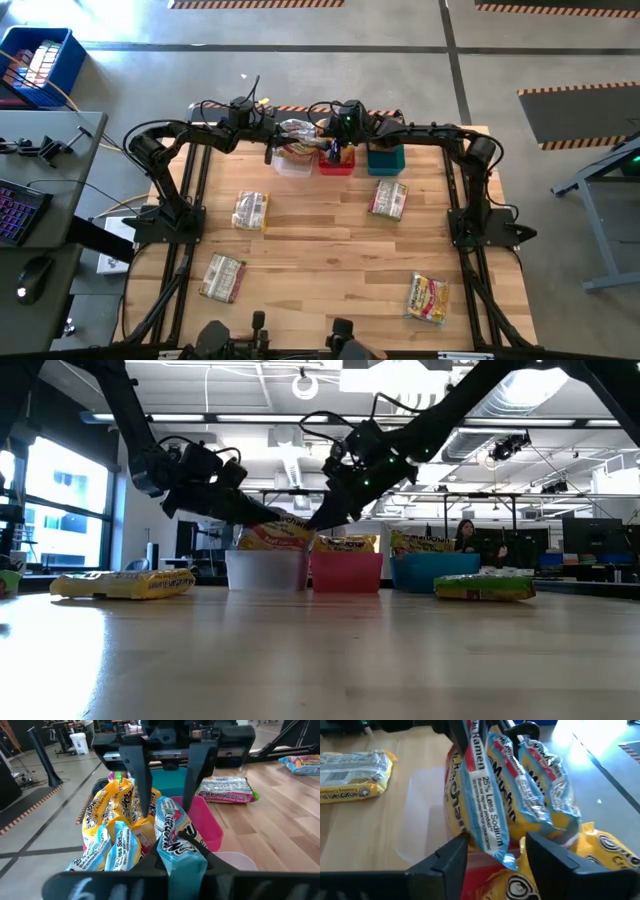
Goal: Sort Maruchan noodles
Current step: Put the blue noodle pack into the transparent bin
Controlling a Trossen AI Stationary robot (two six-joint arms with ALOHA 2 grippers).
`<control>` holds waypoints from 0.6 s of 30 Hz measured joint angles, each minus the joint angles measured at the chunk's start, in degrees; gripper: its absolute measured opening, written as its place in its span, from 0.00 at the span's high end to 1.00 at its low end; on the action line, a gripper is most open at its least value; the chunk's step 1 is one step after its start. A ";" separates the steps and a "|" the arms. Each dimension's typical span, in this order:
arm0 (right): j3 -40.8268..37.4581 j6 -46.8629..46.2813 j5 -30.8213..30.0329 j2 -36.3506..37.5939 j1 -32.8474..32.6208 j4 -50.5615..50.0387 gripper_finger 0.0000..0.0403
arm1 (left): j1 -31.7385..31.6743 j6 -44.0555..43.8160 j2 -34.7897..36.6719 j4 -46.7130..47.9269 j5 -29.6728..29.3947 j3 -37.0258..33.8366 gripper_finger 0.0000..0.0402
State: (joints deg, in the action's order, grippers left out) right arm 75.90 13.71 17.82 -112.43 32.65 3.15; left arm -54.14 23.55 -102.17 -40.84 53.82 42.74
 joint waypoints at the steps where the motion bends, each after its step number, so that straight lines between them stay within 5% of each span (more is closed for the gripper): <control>1: 0.00 -0.09 0.50 -0.06 -0.01 0.46 0.59 | -0.11 0.00 0.00 -0.05 0.03 0.00 1.00; 11: 0.00 -0.79 3.10 -0.25 0.10 2.92 0.97 | -1.41 -5.48 0.00 -1.97 0.78 -0.02 0.97; 18: 1.74 -0.73 2.87 -0.27 0.10 2.33 0.99 | -2.27 -8.48 0.61 -1.12 -2.32 -0.02 0.85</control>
State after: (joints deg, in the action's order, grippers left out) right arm 77.64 12.98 20.70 -112.71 32.75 5.48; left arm -56.41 15.07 -101.56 -41.96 51.51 42.72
